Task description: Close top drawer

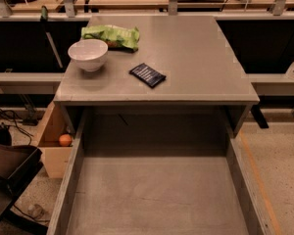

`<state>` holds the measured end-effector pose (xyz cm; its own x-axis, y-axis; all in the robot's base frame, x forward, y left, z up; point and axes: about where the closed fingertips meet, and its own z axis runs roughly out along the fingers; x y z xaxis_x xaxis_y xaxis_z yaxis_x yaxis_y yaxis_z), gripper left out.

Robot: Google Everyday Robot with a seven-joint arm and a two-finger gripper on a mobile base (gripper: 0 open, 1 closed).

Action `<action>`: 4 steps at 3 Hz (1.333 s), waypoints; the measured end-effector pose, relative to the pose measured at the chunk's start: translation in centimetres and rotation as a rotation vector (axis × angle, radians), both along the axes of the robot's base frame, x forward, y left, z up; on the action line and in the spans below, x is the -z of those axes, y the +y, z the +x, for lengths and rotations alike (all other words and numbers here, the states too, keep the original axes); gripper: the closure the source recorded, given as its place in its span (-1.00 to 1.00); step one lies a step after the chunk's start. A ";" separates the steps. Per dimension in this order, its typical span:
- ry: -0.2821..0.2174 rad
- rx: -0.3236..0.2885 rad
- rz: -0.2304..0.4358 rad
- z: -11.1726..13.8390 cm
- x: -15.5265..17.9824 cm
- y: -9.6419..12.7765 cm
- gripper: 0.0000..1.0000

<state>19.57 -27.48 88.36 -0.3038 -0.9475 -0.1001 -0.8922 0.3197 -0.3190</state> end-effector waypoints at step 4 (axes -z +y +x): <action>-0.055 -0.002 0.027 -1.6 0.7 1.9 0.21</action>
Offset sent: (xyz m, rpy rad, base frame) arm 0.0155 0.0126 0.0658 -0.0458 -0.1151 -0.0026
